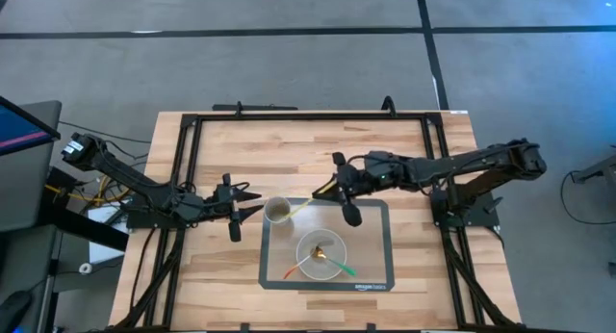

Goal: Pick & Place Utensil
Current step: Put the yellow straw into the gray cup

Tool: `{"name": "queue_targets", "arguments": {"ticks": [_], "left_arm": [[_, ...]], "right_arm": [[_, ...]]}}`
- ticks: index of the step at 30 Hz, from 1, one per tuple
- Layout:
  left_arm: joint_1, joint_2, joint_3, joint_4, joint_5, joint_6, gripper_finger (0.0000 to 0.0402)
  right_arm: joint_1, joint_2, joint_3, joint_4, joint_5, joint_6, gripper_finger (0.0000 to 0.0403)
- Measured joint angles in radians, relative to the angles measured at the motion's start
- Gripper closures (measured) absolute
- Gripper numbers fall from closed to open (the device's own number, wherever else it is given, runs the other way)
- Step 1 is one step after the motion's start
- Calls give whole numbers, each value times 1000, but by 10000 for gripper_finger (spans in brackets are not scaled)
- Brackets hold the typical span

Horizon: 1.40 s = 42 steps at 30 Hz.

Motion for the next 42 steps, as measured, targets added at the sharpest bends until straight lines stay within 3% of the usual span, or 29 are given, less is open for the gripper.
{"name": "queue_targets", "arguments": {"ticks": [8,42], "left_arm": [[0,0,0,0,0,0,258],[41,0,0,0,0,-23,262]], "right_arm": [[-16,44,7,-28,135,0,384],[-8,56,8,16,128,-9,341]]}}
